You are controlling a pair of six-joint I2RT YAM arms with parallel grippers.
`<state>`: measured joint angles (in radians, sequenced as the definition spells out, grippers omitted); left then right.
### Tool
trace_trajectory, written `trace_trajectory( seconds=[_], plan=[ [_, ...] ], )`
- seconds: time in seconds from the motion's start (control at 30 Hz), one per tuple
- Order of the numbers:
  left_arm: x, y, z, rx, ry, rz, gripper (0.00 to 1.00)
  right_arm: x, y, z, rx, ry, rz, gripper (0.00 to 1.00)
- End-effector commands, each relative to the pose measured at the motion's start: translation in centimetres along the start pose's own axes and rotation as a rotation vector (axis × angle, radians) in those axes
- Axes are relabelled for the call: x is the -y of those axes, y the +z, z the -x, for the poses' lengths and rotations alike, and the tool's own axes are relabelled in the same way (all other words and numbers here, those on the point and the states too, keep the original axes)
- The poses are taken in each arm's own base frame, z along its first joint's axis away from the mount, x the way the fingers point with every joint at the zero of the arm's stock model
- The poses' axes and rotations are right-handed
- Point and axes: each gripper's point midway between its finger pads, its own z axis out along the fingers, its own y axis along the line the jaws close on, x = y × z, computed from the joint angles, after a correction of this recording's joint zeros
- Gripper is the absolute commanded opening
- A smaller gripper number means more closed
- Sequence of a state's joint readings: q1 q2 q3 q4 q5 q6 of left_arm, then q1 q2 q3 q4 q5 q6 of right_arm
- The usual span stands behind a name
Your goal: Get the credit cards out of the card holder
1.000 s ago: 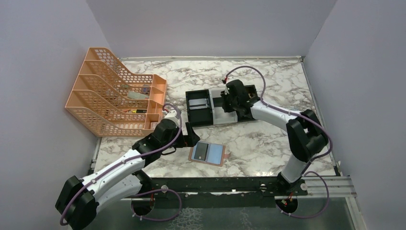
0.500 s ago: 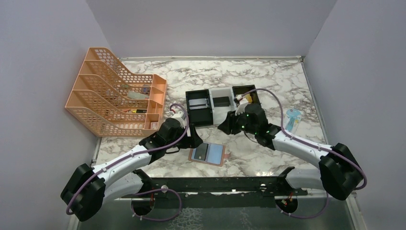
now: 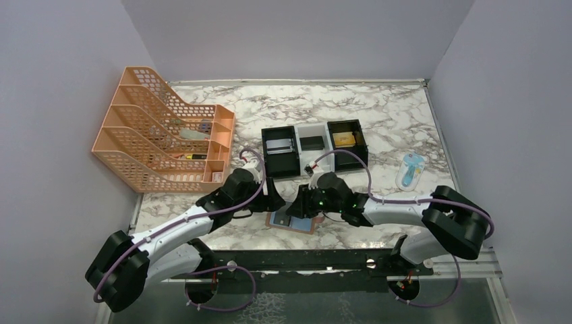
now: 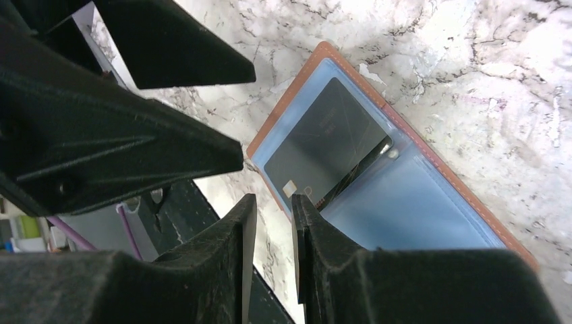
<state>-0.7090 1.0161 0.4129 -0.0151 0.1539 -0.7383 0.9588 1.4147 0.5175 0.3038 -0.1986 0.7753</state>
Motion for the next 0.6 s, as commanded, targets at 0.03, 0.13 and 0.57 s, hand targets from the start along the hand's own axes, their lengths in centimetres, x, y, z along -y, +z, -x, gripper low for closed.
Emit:
trace_trajectory(
  seconds=[0.03, 0.13, 0.57],
  plan=[
    [-0.1, -0.3, -1.3, -0.022, -0.01, -0.027, 0.72, 0.2, 1.5, 0.4, 0.038, 0.066, -0.02, 0.26],
    [-0.1, -0.3, -1.2, -0.007, -0.013, -0.03, 0.72, 2.4, 2.2, -0.8, -0.008, 0.081, -0.122, 0.26],
    [1.2, 0.8, -2.1, -0.027, 0.022, -0.071, 0.64, 6.7, 1.7, -3.8, -0.043, 0.111, -0.254, 0.25]
  ],
)
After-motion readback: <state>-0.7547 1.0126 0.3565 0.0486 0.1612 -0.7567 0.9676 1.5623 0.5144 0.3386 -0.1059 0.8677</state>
